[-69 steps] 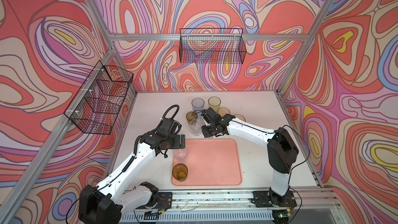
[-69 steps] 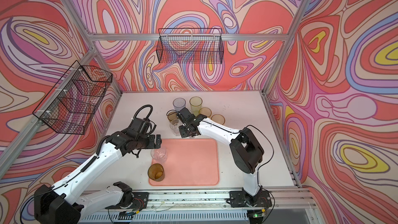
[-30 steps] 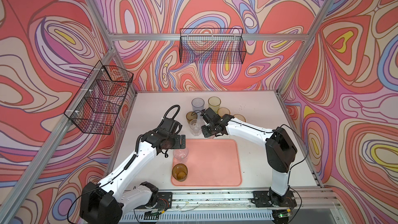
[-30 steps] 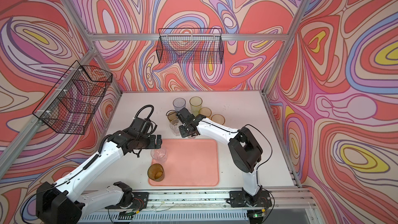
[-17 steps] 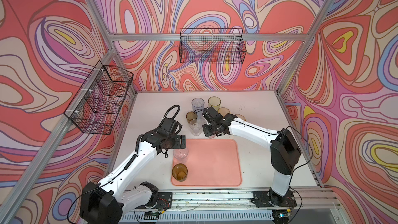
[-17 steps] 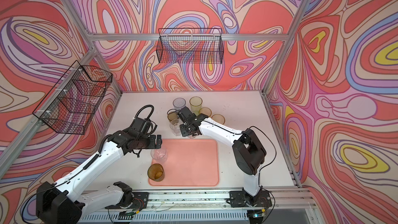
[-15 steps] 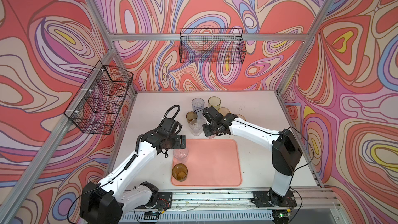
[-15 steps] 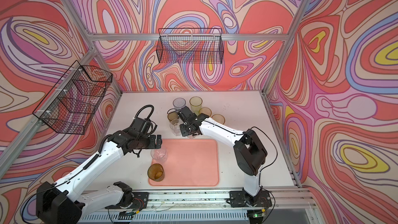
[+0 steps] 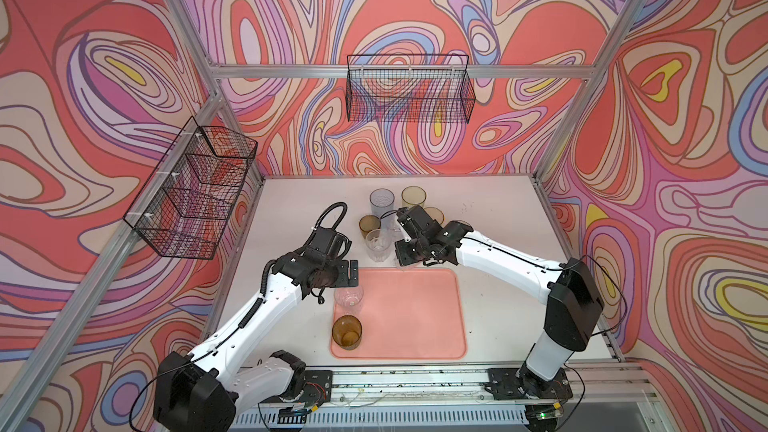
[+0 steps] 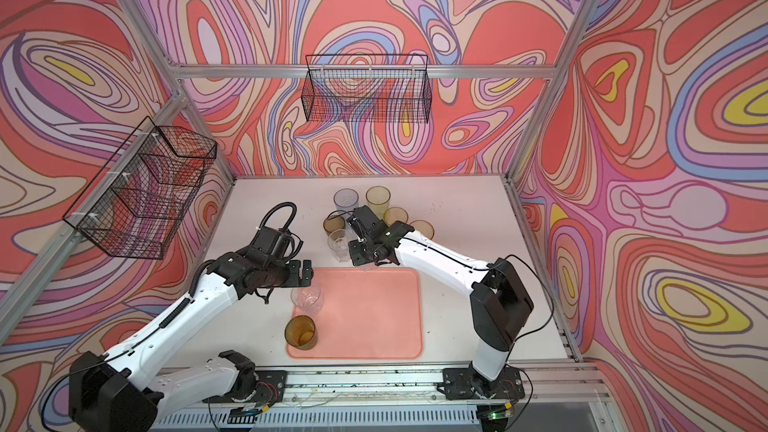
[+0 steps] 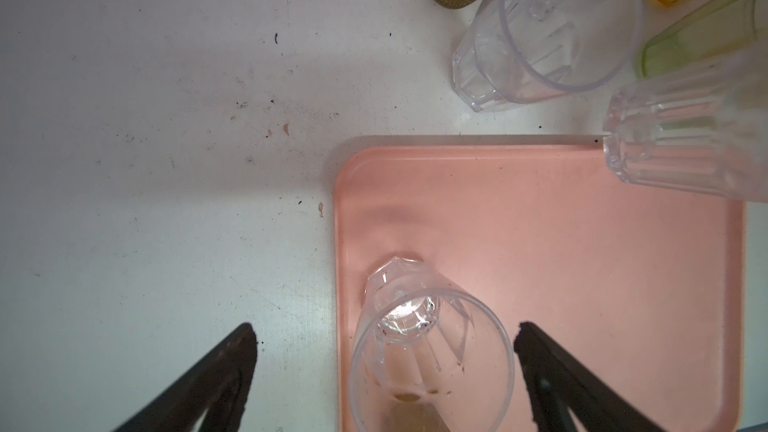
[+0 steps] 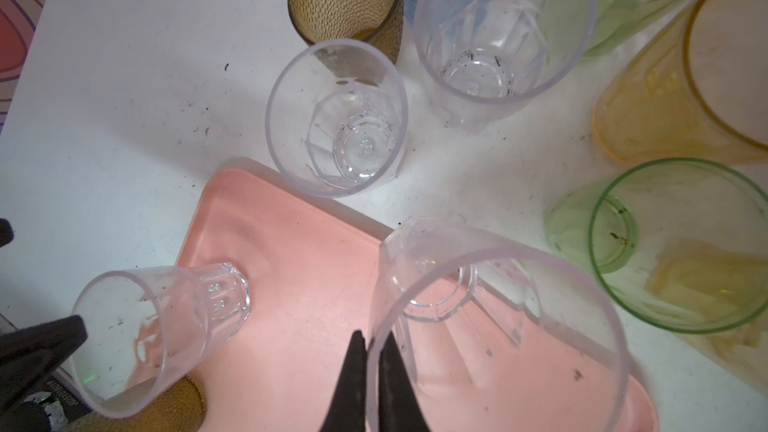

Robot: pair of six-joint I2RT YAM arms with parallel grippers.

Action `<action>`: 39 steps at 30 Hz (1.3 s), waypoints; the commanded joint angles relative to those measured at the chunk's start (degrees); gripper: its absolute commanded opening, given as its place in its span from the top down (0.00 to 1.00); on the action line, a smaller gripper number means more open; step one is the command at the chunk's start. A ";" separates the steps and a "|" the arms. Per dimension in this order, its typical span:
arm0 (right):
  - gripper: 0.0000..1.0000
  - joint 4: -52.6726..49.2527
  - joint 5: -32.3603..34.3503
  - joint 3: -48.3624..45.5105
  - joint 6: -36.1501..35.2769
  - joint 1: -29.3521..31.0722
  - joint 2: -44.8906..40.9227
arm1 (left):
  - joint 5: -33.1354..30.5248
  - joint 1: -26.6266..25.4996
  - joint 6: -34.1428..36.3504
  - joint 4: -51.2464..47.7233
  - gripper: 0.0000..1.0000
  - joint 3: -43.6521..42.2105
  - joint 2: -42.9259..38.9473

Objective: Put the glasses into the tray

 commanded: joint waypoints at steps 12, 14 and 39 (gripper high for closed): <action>1.00 2.80 0.80 -6.98 6.02 11.21 -4.10 | -2.44 -0.18 0.67 -4.07 0.00 0.14 -5.12; 1.00 3.70 0.35 -7.93 7.84 12.83 -4.10 | -3.11 -0.15 0.36 -4.46 0.00 -0.19 -6.45; 1.00 -0.06 2.31 -5.80 16.33 29.48 2.05 | 5.16 10.95 -0.11 -1.07 0.00 -4.12 -18.08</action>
